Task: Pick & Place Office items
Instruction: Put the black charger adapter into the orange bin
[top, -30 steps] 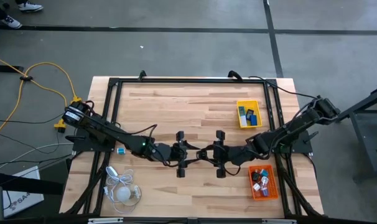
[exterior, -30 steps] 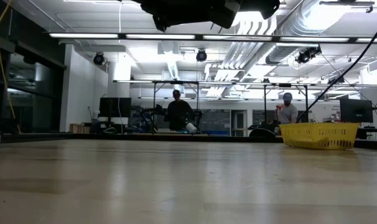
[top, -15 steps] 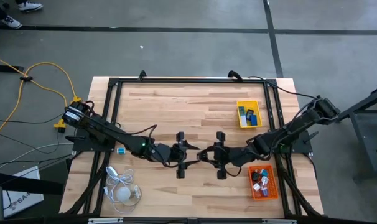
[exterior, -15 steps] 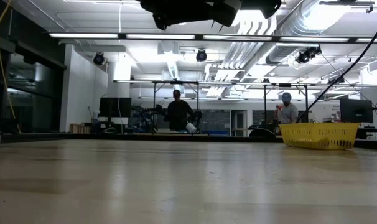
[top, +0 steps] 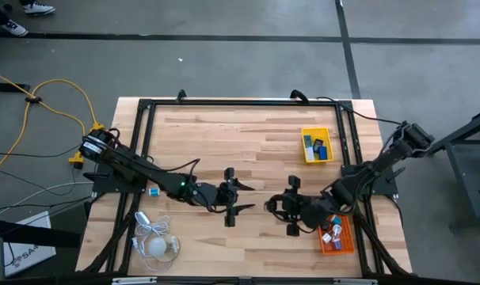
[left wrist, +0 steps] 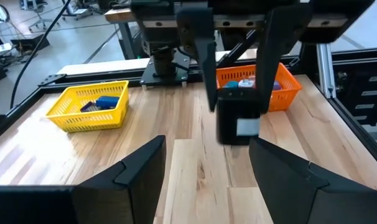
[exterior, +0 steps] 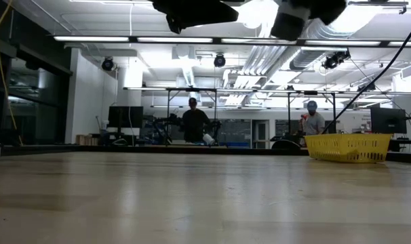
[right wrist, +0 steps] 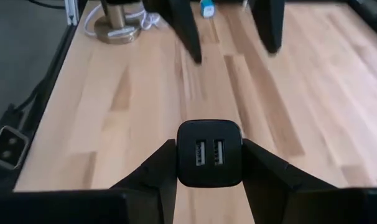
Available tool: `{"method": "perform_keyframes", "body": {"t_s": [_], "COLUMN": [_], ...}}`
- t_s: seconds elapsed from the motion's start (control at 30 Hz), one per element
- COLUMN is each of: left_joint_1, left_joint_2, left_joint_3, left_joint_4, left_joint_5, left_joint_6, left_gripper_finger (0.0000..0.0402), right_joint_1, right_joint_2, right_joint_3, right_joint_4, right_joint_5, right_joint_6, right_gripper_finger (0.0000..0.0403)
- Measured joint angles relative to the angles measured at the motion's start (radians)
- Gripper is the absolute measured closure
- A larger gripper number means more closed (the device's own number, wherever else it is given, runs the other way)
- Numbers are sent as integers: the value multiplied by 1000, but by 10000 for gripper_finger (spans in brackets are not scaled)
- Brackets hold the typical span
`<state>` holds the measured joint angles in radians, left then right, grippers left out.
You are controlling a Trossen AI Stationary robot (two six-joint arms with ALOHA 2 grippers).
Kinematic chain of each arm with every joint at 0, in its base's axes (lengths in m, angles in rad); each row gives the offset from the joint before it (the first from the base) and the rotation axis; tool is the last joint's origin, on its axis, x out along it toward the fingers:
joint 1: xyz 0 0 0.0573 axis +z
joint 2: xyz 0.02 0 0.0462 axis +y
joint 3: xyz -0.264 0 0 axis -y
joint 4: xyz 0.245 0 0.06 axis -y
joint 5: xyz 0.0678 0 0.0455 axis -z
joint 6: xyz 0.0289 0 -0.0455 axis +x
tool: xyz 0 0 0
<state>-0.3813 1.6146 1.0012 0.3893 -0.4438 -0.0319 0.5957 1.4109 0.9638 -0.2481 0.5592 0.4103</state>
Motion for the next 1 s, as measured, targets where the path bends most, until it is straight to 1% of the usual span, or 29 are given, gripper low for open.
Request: {"method": "perform_keyframes", "body": {"t_s": [0.13,0.3,0.4,0.53,0.63,0.77,0.9,1.0], "left_joint_1": [0,0,0,0,0,0,0,0], "left_joint_2": [0,0,0,0,0,0,0,0], "left_joint_3": [0,0,0,0,0,0,0,0], "left_joint_4": [0,0,0,0,0,0,-1,-1], "left_joint_5": [0,0,0,0,1,1,1,1], "left_joint_6": [0,-2,2,10,12,12,13,18], "left_gripper_finger": [179,179,179,179,179,179,179,179], "right_joint_1": [33,64,76,79,79,79,79,80], "right_joint_2": [-31,-64,-72,-73,-73,-74,-74,-74], "right_joint_3": [0,0,0,0,0,0,4,47], "right_joint_4": [-93,-263,-369,-475,-525,-558,-571,-652], "right_joint_5": [10,-4,-63,-179,-249,-316,-365,-394], "right_joint_6": [113,313,440,577,634,690,720,744], "right_gripper_finger": [269,269,269,269,269,268,268,268]}}
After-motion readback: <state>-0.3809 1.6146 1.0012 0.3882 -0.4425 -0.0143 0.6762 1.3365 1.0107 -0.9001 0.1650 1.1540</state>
